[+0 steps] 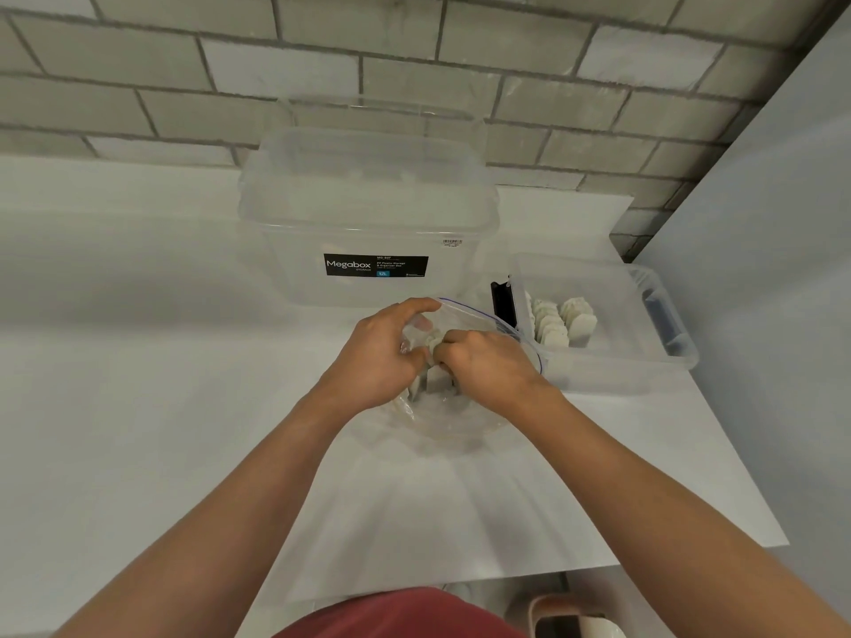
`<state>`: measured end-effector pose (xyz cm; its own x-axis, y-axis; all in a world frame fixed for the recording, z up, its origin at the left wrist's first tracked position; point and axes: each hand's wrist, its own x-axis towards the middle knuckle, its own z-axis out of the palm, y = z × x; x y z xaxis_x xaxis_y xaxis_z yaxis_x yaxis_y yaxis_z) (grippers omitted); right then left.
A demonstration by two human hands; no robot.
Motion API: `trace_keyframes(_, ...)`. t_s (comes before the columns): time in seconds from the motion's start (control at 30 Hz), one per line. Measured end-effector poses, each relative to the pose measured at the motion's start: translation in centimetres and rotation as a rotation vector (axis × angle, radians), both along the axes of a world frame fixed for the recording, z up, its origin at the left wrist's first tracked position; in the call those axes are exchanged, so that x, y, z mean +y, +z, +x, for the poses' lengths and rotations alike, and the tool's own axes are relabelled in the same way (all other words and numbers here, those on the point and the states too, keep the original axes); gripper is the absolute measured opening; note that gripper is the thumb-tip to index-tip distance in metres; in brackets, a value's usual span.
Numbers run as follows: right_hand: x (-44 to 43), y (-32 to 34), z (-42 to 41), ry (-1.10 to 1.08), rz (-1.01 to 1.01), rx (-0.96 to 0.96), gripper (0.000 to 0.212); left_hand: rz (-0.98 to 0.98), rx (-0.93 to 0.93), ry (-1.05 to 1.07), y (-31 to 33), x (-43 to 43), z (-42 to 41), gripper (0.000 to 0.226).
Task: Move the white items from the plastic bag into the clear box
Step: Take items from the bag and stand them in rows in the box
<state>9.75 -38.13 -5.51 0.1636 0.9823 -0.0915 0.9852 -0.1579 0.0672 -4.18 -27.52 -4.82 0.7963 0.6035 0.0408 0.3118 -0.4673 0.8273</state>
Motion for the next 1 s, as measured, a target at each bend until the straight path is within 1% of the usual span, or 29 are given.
trace_keyframes(0.07, -0.3, 0.4, 0.0, 0.009, 0.084, 0.024, 0.026, -0.003, -0.004, 0.011, 0.0, 0.1, 0.1, 0.054)
trace_keyframes(0.13, -0.7, 0.8, -0.1, 0.020, 0.173, 0.050, 0.021, -0.006, -0.008, 0.018, 0.2, 0.2, 0.1, 0.054)
trace_keyframes(0.23, -1.9, 2.4, -0.1, 0.001, 0.253, 0.100, 0.016, -0.014, -0.008, 0.028, 0.5, 0.2, 0.3, 0.054)
trace_keyframes(0.37, -4.6, 7.2, 1.3, -0.068, 0.398, 0.234, 0.015, -0.023, -0.008, 0.036, 0.7, 0.0, 0.6, 0.054)
trace_keyframes(0.43, -6.3, 9.9, 2.7, -0.119, 0.479, 0.263, 0.013, -0.024, -0.008, 0.037, 0.7, -0.1, 0.9, 0.055)
trace_keyframes(0.53, -8.5, 13.3, 5.3, -0.216, 0.596, 0.245, 0.010, -0.021, 0.000, 0.036, 0.6, -0.4, 1.2, 0.056)
trace_keyframes(0.63, -9.7, 14.5, 8.9, -0.332, 0.677, 0.130, 0.011, -0.035, 0.002, 0.043, 0.5, -0.6, 1.4, 0.055)
trace_keyframes(0.7, -9.8, 13.6, 12.0, -0.426, 0.641, 0.067, 0.013, -0.049, -0.001, 0.053, 0.5, -0.7, 1.5, 0.055)
trace_keyframes(0.8, -9.6, 10.9, 15.9, -0.503, 0.501, -0.008, 0.014, -0.040, 0.003, 0.063, 0.6, -0.9, 1.4, 0.053)
trace_keyframes(0.9, -9.2, 8.2, 17.5, -0.560, 0.307, -0.007, 0.018, -0.024, 0.019, 0.075, 0.7, -0.7, 1.3, 0.054)
trace_keyframes(1.0, -8.5, 5.6, 18.5, -0.572, 0.113, 0.018, 0.020, -0.021, 0.031, 0.105, 0.6, -0.3, 1.2, 0.054)
